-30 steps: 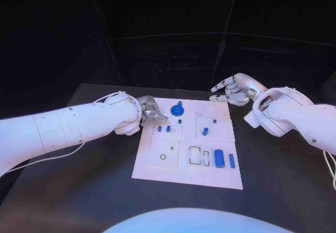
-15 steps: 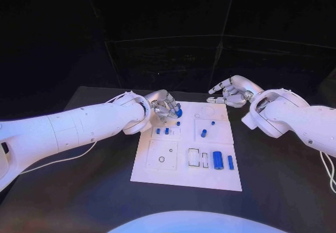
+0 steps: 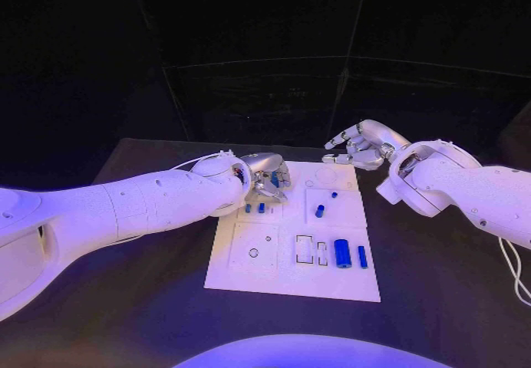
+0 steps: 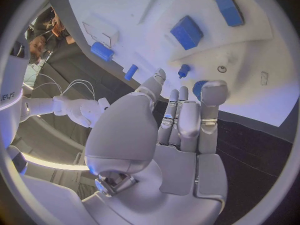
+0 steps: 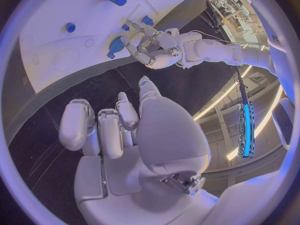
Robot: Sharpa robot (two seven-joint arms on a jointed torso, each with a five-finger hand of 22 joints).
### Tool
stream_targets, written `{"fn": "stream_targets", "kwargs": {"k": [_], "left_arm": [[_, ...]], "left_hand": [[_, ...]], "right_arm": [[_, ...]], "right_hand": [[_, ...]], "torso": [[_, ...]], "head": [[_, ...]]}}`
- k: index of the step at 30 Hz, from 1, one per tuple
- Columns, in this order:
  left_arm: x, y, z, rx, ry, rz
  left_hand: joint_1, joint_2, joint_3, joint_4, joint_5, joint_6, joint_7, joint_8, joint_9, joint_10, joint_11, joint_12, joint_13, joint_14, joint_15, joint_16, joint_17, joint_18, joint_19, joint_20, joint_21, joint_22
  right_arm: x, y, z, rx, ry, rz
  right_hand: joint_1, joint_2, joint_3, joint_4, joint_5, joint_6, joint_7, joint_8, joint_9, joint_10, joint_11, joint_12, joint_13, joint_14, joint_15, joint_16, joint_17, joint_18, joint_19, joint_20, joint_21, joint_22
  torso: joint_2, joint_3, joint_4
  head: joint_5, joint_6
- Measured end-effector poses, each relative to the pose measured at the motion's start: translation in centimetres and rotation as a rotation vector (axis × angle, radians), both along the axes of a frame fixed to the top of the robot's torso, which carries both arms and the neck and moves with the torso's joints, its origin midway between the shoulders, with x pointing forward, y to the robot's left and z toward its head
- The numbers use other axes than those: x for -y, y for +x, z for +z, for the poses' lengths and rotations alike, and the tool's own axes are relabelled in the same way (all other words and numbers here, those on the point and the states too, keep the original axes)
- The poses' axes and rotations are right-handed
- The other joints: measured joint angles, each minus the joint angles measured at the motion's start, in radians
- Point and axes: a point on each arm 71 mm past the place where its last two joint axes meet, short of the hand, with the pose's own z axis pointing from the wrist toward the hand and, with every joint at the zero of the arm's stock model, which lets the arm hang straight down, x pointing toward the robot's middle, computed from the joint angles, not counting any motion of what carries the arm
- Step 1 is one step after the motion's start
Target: Assemble the parts on the task board
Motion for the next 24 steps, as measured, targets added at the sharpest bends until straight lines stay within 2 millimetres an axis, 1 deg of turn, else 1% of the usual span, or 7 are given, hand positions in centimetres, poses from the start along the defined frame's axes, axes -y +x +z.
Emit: {"fn": "stream_targets", "kwargs": {"k": [2, 7, 8, 9, 15, 20, 24], "left_arm": [[0.17, 0.04, -0.09, 0.002, 0.02, -0.006], [0.57, 0.18, -0.31, 0.004, 0.068, -0.014], [0.62, 0.23, -0.34, 0.005, 0.075, -0.013], [0.67, 0.28, -0.38, 0.005, 0.083, -0.013], [0.67, 0.48, -0.53, 0.004, 0.114, -0.006], [0.65, 0.6, -0.62, -0.001, 0.133, -0.001], [0.68, 0.7, -0.58, -0.004, 0.142, 0.003]], "left_hand": [[0.003, -0.004, 0.0, 0.0, 0.0, 0.001, -0.001, -0.004, -0.004, 0.006, 0.004, -0.003, -0.005, 0.009, -0.001, 0.01, 0.009, 0.0, 0.003, 0.0, 0.012, 0.01], [0.017, 0.01, -0.003, 0.003, 0.0, 0.014, 0.0, -0.011, -0.012, 0.017, 0.0, -0.011, -0.018, 0.023, -0.001, 0.028, 0.028, 0.0, 0.011, -0.002, 0.033, 0.03], [0.021, 0.014, -0.003, 0.003, 0.0, 0.015, -0.001, -0.012, -0.013, 0.017, 0.0, -0.013, -0.02, 0.023, -0.001, 0.031, 0.03, -0.004, 0.016, -0.001, 0.036, 0.033], [0.023, 0.016, -0.003, 0.003, 0.0, 0.015, -0.001, -0.011, -0.015, 0.019, 0.002, -0.017, -0.022, 0.023, -0.001, 0.031, 0.031, -0.015, 0.018, -0.002, 0.039, 0.036], [0.04, 0.033, 0.008, -0.001, 0.0, 0.036, -0.003, -0.013, -0.021, 0.036, 0.001, -0.026, -0.036, 0.03, -0.001, 0.036, 0.033, -0.015, 0.025, -0.001, 0.048, 0.046], [0.045, 0.038, 0.023, -0.003, 0.0, 0.051, -0.005, -0.017, -0.027, 0.05, 0.0, -0.038, -0.048, 0.033, 0.002, 0.04, 0.033, -0.015, 0.026, -0.002, 0.056, 0.052], [0.045, 0.038, 0.029, -0.001, 0.0, 0.055, -0.005, -0.022, -0.032, 0.057, 0.0, -0.046, -0.056, 0.037, -0.001, 0.04, 0.033, -0.015, 0.026, -0.002, 0.058, 0.056]], "right_arm": [[-0.02, 0.0, -0.01, 0.0, 0.0, 0.001], [-0.09, 0.01, -0.02, -0.001, 0.0, 0.002], [-0.1, 0.01, -0.02, -0.001, 0.0, 0.003], [-0.12, 0.01, -0.03, -0.002, 0.0, 0.003], [-0.16, 0.03, -0.04, -0.002, 0.0, 0.004], [-0.2, 0.04, -0.06, -0.003, -0.001, 0.005], [-0.22, 0.05, -0.06, -0.004, -0.001, 0.006]], "right_hand": [[0.0, 0.0, 0.0, 0.0, 0.0, 0.0, 0.0, 0.0, 0.0, 0.0, 0.0, 0.0, 0.0, 0.0, 0.0, 0.0, 0.0, 0.0, 0.0, 0.0, 0.0, 0.0], [0.0, 0.0, 0.0, 0.0, 0.0, 0.0, 0.0, 0.0, 0.0, 0.0, 0.0, 0.0, 0.0, 0.0, 0.0, 0.0, 0.001, 0.0, 0.0, 0.0, 0.0, 0.0], [0.0, 0.0, 0.0, 0.0, 0.0, 0.0, 0.0, 0.0, 0.0, 0.0, 0.0, 0.0, 0.0, 0.0, 0.0, 0.0, 0.001, 0.0, 0.0, 0.0, 0.0, 0.0], [0.0, 0.0, 0.0, 0.0, 0.0, 0.0, 0.0, 0.0, 0.0, 0.0, 0.0, 0.0, 0.0, 0.0, 0.0, 0.0, 0.001, 0.0, 0.0, 0.0, 0.0, 0.0], [0.0, 0.0, 0.0, 0.0, 0.0, 0.0, 0.0, 0.0, 0.0, 0.0, 0.0, 0.0, 0.0, 0.0, 0.0, 0.0, 0.0, 0.0, 0.0, 0.0, 0.0, 0.0], [0.0, 0.0, 0.0, 0.0, 0.0, 0.0, 0.0, 0.0, 0.0, 0.0, 0.0, 0.0, 0.0, 0.0, 0.0, 0.0, 0.0, 0.0, 0.0, 0.0, 0.0, 0.0], [0.0, 0.0, 0.0, 0.0, 0.0, 0.0, 0.0, 0.0, 0.0, 0.0, 0.0, 0.0, 0.0, 0.0, 0.0, 0.0, 0.0, 0.0, 0.0, 0.0, 0.0, 0.0]], "torso": [[0.0, 0.0, 0.0], [-0.001, 0.0002, 0.0005], [-0.001, 0.0002, 0.0006], [-0.001, 0.0002, 0.0007], [-0.001, 0.0006, 0.0007], [-0.001, 0.0007, 0.0016], [-0.001, 0.0007, 0.0022]], "head": [[-0.001, -0.001], [-0.004, -0.002], [-0.004, -0.002], [-0.003, -0.002], [-0.001, -0.003], [-0.002, -0.003], [-0.003, -0.004]]}}
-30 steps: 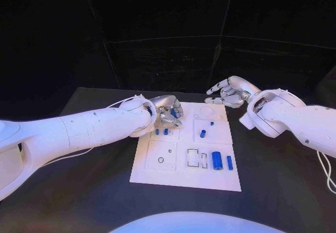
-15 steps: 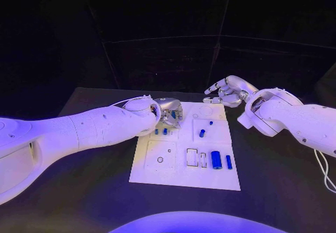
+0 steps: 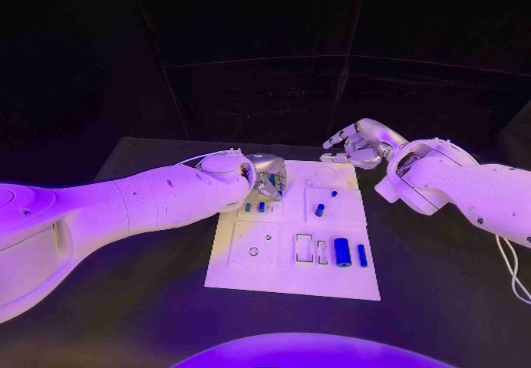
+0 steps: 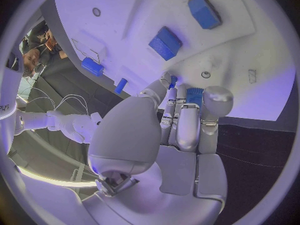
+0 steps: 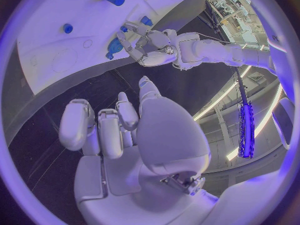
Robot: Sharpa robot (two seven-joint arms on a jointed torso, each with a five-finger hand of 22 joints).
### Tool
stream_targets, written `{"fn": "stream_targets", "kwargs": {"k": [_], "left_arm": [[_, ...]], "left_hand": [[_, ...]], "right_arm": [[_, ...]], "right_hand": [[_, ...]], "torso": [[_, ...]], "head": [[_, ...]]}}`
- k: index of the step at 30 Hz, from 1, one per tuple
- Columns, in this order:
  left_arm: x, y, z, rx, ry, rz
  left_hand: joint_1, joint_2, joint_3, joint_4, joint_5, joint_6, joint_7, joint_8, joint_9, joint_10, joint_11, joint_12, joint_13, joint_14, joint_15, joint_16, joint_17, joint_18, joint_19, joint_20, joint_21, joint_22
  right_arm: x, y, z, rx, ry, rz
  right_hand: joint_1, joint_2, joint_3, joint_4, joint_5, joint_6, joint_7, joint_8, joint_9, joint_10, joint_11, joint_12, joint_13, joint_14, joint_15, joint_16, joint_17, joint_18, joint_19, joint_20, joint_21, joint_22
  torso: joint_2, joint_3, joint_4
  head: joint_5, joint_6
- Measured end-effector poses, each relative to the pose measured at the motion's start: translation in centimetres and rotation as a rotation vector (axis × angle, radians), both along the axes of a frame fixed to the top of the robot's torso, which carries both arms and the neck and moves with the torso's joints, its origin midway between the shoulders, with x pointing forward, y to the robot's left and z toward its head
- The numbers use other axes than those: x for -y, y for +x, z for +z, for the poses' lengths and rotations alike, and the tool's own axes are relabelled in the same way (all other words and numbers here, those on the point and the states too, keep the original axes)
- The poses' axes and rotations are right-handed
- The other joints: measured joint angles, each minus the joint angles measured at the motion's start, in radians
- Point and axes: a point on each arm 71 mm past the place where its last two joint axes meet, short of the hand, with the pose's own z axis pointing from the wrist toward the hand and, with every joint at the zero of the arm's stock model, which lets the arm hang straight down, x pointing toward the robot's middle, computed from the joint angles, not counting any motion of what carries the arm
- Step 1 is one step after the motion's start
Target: Assemble the parts on the task board
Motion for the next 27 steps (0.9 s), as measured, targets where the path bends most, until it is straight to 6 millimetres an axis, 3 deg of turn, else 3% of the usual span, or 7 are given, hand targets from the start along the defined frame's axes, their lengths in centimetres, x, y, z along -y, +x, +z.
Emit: {"fn": "stream_targets", "kwargs": {"k": [13, 15, 20, 21, 27], "left_arm": [[0.16, 0.1, 0.06, -0.006, 0.013, 0.001], [0.21, 0.09, 0.06, -0.007, 0.014, 0.0], [0.26, 0.02, 0.01, -0.007, 0.014, -0.003], [0.24, 0.01, 0.01, -0.007, 0.013, -0.004], [-0.08, -0.17, -0.02, -0.002, 0.006, -0.005]], "left_hand": [[0.004, 0.004, 0.032, -0.002, 0.0, 0.03, -0.004, -0.009, -0.013, 0.047, -0.003, -0.018, -0.027, 0.003, -0.003, 0.009, -0.003, 0.0, 0.015, -0.001, 0.028, 0.025], [0.013, 0.013, 0.045, -0.004, 0.0, 0.042, -0.005, -0.009, -0.013, 0.062, -0.007, -0.02, -0.029, 0.005, -0.005, 0.012, -0.003, 0.0, 0.016, -0.001, 0.039, 0.035], [0.032, 0.032, 0.083, -0.021, 0.0, 0.077, -0.006, -0.009, -0.016, 0.11, -0.016, -0.021, -0.037, 0.012, -0.012, 0.019, 0.002, -0.006, 0.028, -0.013, 0.066, 0.061], [0.033, 0.033, 0.093, -0.026, 0.0, 0.086, -0.007, -0.01, -0.018, 0.122, -0.018, -0.027, -0.039, 0.013, -0.014, 0.02, 0.002, -0.015, 0.031, -0.016, 0.072, 0.066], [0.034, 0.031, 0.158, -0.053, -0.004, 0.116, -0.005, -0.014, -0.027, 0.168, -0.019, -0.07, -0.057, 0.014, -0.014, 0.02, -0.003, -0.016, 0.035, -0.02, 0.085, 0.085]], "right_arm": [[-0.08, 0.0, -0.03, -0.003, -0.001, 0.003], [-0.1, 0.0, -0.04, -0.003, -0.001, 0.004], [-0.11, 0.0, -0.05, -0.004, -0.001, 0.005], [-0.11, 0.0, -0.05, -0.004, -0.001, 0.005], [-0.11, 0.0, -0.06, -0.005, -0.002, 0.005]], "right_hand": [[0.0, 0.0, 0.0, 0.0, 0.0, 0.0, 0.0, 0.0, 0.0, 0.0, 0.0, 0.0, 0.0, 0.0, 0.0, 0.0, 0.0, 0.0, 0.0, 0.0, 0.0, 0.0], [0.0, 0.0, 0.0, 0.0, 0.0, 0.0, 0.0, 0.0, 0.0, 0.0, 0.0, 0.0, 0.0, 0.0, 0.0, 0.0, 0.0, 0.0, 0.0, 0.0, 0.0, 0.0], [0.0, 0.0, 0.0, 0.0, 0.0, 0.0, 0.0, 0.0, 0.0, 0.0, 0.0, 0.0, 0.001, 0.0, 0.0, 0.0, 0.0, 0.0, 0.0, 0.0, 0.0, 0.0], [0.0, 0.0, 0.0, 0.0, 0.0, 0.0, 0.0, 0.0, 0.0, 0.0, 0.0, 0.0, 0.001, 0.0, 0.0, 0.0, 0.0, 0.0, 0.0, 0.0, 0.0, 0.0], [0.0, 0.0, 0.0, 0.0, 0.0, 0.0, 0.0, 0.0, 0.0, 0.0, 0.0, 0.0, 0.001, 0.0, 0.0, 0.0, 0.0, 0.0, 0.0, 0.0, 0.0, 0.0]], "torso": [[-0.001, -0.0001, 0.0], [-0.001, 0.0, 0.0], [-0.001, 0.0001, 0.0], [-0.001, 0.0001, -0.0001], [0.0, 0.0001, -0.0001]], "head": [[0.0, -0.002], [0.0, -0.002], [0.0, -0.003], [0.0, -0.003], [-0.001, -0.002]]}}
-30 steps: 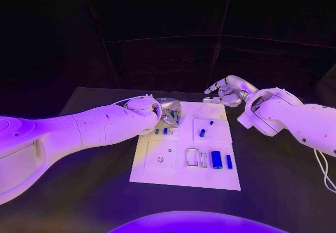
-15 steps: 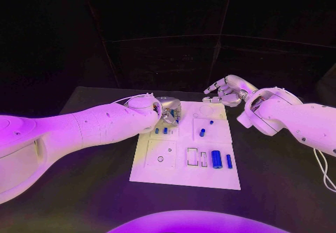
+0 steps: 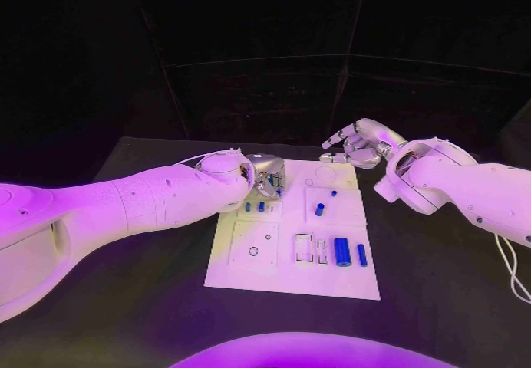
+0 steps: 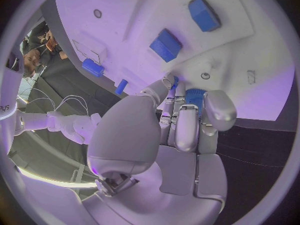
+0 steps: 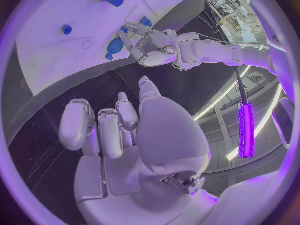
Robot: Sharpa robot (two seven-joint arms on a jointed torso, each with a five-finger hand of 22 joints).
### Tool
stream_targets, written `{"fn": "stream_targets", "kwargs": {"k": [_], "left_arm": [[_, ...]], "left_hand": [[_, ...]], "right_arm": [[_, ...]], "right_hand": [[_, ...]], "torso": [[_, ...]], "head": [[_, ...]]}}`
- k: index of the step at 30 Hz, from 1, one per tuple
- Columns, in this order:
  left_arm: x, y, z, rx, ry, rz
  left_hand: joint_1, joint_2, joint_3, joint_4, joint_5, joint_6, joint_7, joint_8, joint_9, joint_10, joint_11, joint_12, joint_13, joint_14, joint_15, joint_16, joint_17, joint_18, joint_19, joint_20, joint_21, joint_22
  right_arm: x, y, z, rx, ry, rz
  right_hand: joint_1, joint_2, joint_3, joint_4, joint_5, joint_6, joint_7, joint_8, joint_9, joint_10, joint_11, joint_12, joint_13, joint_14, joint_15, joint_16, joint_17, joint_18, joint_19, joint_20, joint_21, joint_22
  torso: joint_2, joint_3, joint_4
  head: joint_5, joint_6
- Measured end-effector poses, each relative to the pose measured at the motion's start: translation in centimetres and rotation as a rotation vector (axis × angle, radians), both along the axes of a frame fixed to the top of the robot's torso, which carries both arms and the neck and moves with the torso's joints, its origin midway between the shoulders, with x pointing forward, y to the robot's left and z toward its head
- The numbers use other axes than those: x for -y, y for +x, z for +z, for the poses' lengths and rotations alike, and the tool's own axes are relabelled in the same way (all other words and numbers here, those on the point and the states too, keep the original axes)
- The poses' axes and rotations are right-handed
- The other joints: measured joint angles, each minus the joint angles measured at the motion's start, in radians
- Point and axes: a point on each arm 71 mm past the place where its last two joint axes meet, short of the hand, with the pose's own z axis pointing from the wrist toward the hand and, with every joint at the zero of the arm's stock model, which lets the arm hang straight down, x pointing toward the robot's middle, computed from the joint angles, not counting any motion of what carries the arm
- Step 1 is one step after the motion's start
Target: Assemble the parts on the task board
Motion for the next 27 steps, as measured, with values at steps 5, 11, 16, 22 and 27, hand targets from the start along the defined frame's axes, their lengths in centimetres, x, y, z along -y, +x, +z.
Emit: {"fn": "stream_targets", "kwargs": {"k": [5, 11, 16, 22, 27], "left_arm": [[-0.6, -0.3, 0.0, 0.007, -0.011, 0.0], [-1.0, -0.7, 0.4, 0.026, -0.038, -0.005], [-1.5, -0.9, 1.5, 0.052, -0.082, -0.001], [-2.8, -1.0, 2.5, 0.074, -0.118, 0.018], [-4.0, -1.0, 2.7, 0.075, -0.126, 0.04]], "left_hand": [[-0.005, -0.012, 0.021, -0.008, 0.0, 0.005, 0.005, -0.01, -0.005, 0.014, -0.003, -0.016, -0.007, 0.0, 0.0, 0.0, -0.003, 0.0, 0.004, 0.003, 0.01, 0.009], [-0.017, -0.016, 0.038, -0.013, 0.0, 0.009, 0.001, -0.019, -0.01, 0.022, 0.0, -0.035, -0.012, 0.0, 0.0, 0.0, -0.005, 0.0, 0.004, 0.003, 0.011, 0.015], [-0.025, -0.024, 0.047, -0.015, 0.0, 0.012, 0.005, -0.022, -0.014, 0.027, -0.001, -0.045, -0.015, 0.0, 0.0, 0.004, -0.007, 0.0, 0.004, 0.003, 0.011, 0.015], [-0.031, -0.022, 0.05, -0.015, 0.0, 0.012, 0.005, -0.026, -0.016, 0.031, 0.001, -0.05, -0.019, 0.0, 0.0, 0.004, -0.01, 0.0, 0.004, 0.003, 0.015, 0.016], [-0.035, -0.027, 0.053, -0.017, 0.0, 0.012, 0.005, -0.03, -0.016, 0.032, 0.001, -0.055, -0.019, 0.0, 0.0, 0.004, -0.011, 0.0, 0.004, 0.003, 0.015, 0.017]], "right_arm": [[0.1, 0.0, 0.0, 0.0, 0.0, -0.001], [0.1, 0.0, 0.0, 0.0, 0.0, -0.001], [0.1, 0.0, 0.0, 0.0, -0.001, -0.002], [0.2, 0.0, 0.0, -0.001, -0.002, -0.004], [0.3, 0.0, 0.0, -0.001, -0.002, -0.004]], "right_hand": [[0.0, 0.0, 0.0, 0.0, 0.0, 0.0, 0.0, 0.0, 0.0, 0.0, 0.0, 0.0, 0.0, 0.0, 0.0, 0.0, 0.0, 0.0, 0.0, 0.0, 0.0, 0.0], [0.0, 0.0, 0.0, 0.0, 0.0, 0.0, 0.0, 0.0, 0.0, 0.0, 0.0, 0.0, 0.0, 0.0, 0.0, 0.0, 0.0, 0.0, 0.0, 0.0, 0.0, 0.0], [0.0, 0.0, 0.0, 0.0, 0.0, 0.0, 0.0, 0.0, 0.0, 0.0, 0.0, 0.0, 0.0, 0.0, 0.0, 0.0, 0.0, 0.0, 0.0, 0.0, 0.0, 0.0], [0.0, 0.0, 0.0, 0.0, 0.0, 0.0, 0.0, 0.0, 0.0, 0.0, 0.0, 0.0, 0.0, 0.0, 0.0, 0.0, 0.0, 0.0, 0.0, 0.0, 0.0, 0.0], [0.0, 0.0, 0.0, 0.0, 0.0, 0.0, 0.0, 0.0, 0.0, 0.0, 0.0, 0.0, 0.0, 0.0, 0.0, 0.0, 0.0, 0.0, 0.0, 0.0, 0.0, 0.0]], "torso": [[0.0, 0.0, 0.0003], [0.0, -0.0003, 0.0009], [0.0, -0.0004, 0.0009], [-0.001, -0.0002, 0.0018], [-0.001, -0.0003, 0.0022]], "head": [[-0.002, 0.0], [-0.001, 0.0], [0.001, 0.0], [0.001, 0.0], [0.002, 0.001]]}}
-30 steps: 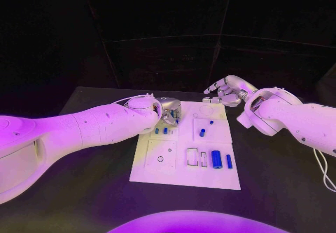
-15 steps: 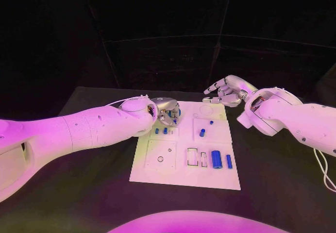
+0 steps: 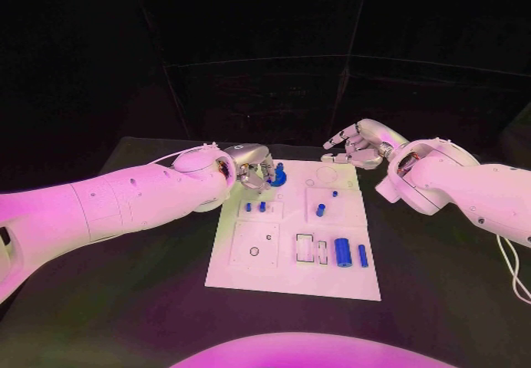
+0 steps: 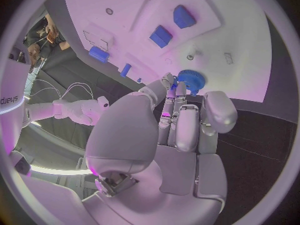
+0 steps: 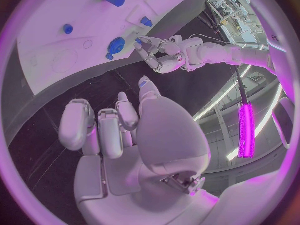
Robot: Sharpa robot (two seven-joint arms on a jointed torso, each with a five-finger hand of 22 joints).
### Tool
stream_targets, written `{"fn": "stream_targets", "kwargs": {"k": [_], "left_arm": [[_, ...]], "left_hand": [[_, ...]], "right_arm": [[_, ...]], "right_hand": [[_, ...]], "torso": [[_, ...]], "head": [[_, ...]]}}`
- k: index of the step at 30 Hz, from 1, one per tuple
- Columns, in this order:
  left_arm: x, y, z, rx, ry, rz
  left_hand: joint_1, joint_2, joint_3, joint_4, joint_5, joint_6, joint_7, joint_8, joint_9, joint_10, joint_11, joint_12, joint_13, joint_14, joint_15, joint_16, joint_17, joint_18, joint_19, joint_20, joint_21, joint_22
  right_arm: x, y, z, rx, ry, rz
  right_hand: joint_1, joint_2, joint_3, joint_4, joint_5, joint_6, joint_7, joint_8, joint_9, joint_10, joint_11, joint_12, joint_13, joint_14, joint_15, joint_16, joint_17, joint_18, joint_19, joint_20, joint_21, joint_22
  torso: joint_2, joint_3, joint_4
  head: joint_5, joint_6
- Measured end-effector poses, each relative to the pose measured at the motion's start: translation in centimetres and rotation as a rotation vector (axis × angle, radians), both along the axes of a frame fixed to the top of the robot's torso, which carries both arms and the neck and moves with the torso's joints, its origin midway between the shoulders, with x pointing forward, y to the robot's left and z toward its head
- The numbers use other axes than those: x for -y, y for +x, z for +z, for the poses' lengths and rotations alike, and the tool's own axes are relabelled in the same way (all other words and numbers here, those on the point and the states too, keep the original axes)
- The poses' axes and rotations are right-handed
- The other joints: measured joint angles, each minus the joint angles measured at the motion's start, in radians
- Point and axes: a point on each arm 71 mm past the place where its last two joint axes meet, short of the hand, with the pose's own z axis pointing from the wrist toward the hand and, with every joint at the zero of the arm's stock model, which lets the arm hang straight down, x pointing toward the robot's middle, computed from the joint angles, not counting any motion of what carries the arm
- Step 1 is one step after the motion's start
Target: Assemble the parts on the task board
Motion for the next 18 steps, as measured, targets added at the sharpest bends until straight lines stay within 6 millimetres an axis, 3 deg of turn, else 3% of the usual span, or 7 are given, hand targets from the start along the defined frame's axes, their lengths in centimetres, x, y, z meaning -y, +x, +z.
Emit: {"fn": "stream_targets", "kwargs": {"k": [18], "left_arm": [[-1.8, 0.1, -0.5, -0.066, 0.026, 0.038]], "left_hand": [[-0.009, -0.009, 0.006, 0.0, 0.0, 0.0, 0.0, -0.004, -0.004, 0.0, 0.0, -0.013, -0.003, 0.0, 0.0, 0.0, -0.004, 0.0, 0.0, 0.0, 0.005, 0.006]], "right_arm": [[0.1, 0.0, -0.1, -0.002, -0.001, -0.002]], "right_hand": [[0.0, 0.0, 0.0, 0.0, 0.0, 0.0, 0.0, 0.0, 0.0, 0.0, 0.0, 0.0, 0.0, 0.0, 0.0, 0.0, 0.0, 0.0, 0.0, 0.0, 0.0, 0.0]], "torso": [[0.0, 0.0003, -0.0023]], "head": [[0.003, -0.003]]}}
